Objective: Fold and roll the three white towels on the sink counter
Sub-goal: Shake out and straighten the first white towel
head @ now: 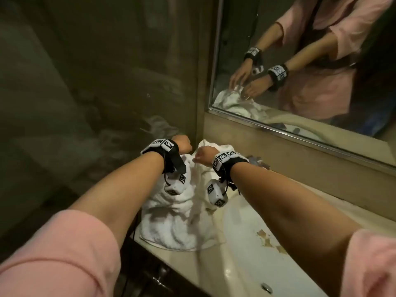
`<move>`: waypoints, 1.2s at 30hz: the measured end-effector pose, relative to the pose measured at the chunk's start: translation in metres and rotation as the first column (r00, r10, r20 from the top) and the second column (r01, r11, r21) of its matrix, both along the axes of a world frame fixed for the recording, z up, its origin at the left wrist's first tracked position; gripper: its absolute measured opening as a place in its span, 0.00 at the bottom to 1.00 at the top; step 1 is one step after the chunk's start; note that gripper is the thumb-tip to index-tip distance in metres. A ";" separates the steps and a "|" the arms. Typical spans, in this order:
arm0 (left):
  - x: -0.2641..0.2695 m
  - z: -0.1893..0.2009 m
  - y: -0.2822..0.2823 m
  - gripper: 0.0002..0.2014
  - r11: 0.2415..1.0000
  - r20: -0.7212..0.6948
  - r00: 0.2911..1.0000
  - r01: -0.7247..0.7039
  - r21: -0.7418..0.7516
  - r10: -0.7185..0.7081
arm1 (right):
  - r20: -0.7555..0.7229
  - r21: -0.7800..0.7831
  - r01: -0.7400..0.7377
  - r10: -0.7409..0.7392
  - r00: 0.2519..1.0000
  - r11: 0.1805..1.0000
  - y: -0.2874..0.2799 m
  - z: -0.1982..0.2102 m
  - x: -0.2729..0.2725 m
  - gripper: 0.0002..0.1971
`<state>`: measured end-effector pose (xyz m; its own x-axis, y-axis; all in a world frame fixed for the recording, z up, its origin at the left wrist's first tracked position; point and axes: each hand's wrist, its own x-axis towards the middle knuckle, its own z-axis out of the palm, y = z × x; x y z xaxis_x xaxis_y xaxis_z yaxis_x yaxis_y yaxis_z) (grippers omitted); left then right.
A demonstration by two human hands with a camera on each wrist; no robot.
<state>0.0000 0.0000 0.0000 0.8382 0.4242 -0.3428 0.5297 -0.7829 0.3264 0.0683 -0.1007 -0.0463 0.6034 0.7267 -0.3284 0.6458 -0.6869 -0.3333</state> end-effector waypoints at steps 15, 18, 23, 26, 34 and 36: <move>-0.034 -0.031 0.028 0.40 0.994 0.019 0.994 0.104 0.031 -0.105 | 0.192 -0.045 0.157 -0.146 0.970 0.987 0.020 -0.030 -0.041 0.38; -0.035 -0.039 0.027 0.43 0.997 0.064 0.995 0.073 0.001 -0.073 | 0.115 -0.013 0.158 -0.156 0.981 0.987 0.017 -0.025 -0.037 0.22; -0.039 -0.042 0.025 0.40 0.997 0.142 0.989 0.057 -0.056 -0.049 | 0.071 0.022 0.140 -0.141 0.987 0.990 0.009 -0.011 -0.038 0.17; -0.039 -0.040 0.024 0.39 0.995 0.156 0.987 0.062 -0.075 -0.049 | 0.021 0.142 0.173 -0.178 0.984 0.975 0.003 0.005 -0.036 0.14; -0.041 -0.021 0.012 0.15 0.984 0.211 0.976 0.092 -0.152 -0.058 | -0.299 0.539 0.266 -0.114 0.947 0.799 -0.015 0.042 -0.021 0.10; -0.043 -0.010 0.006 0.14 0.974 0.230 0.972 0.101 -0.205 -0.053 | -0.339 0.604 0.320 -0.128 0.932 0.730 -0.025 0.057 -0.018 0.10</move>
<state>-0.0430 0.0060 -0.0101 0.9304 0.2926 -0.2208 0.3662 -0.7174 0.5927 0.0506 -0.1259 0.0105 0.7388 0.6739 -0.0026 0.3255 -0.3602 -0.8742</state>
